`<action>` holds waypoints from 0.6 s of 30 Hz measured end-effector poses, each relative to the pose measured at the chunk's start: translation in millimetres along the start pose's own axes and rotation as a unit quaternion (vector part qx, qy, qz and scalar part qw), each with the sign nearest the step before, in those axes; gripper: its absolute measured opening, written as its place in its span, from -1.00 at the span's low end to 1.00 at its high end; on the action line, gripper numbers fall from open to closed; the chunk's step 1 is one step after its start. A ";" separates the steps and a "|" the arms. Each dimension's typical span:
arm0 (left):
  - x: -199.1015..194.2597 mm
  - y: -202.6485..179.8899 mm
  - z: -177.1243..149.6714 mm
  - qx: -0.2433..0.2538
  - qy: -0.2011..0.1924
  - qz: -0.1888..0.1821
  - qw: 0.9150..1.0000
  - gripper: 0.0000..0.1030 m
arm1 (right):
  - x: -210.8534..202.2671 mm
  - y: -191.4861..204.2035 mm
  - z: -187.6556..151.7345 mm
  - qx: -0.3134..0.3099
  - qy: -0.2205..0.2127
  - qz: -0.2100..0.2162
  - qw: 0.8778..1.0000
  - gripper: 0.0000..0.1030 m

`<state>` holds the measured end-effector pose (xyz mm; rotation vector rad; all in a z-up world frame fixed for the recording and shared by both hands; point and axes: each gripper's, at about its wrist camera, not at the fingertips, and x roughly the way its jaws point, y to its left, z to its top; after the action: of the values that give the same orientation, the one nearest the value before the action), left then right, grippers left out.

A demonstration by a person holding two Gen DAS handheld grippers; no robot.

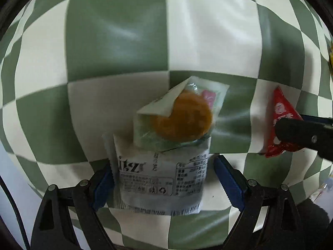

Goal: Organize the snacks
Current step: 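Grasp the white itz packet with left tool while right tool grasps red triangular packet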

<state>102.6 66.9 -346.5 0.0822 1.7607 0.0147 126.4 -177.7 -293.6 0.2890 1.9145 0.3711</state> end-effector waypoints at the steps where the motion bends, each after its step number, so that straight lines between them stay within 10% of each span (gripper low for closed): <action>1: -2.3 -0.8 1.2 -0.002 -0.006 -0.001 1.000 0.51 | 1.0 2.0 -1.1 -0.007 0.000 -0.010 1.000 0.26; 5: -11.0 -0.9 8.4 -0.023 -0.012 -0.027 0.999 0.21 | -1.5 5.2 -6.7 -0.029 -0.013 -0.017 0.999 -0.07; 12: -27.3 -5.3 30.2 -0.080 -0.042 -0.091 0.992 0.21 | -22.3 -9.5 -9.1 -0.042 -0.064 -0.065 0.995 -0.09; 18: -11.3 -20.8 46.6 -0.045 -0.020 -0.054 0.997 0.29 | -28.7 -35.5 -3.3 -0.017 -0.065 -0.048 0.997 -0.03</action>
<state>149.4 43.8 -345.4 -0.0782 1.7208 0.0146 132.8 -221.4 -281.7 0.1943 1.7848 0.3121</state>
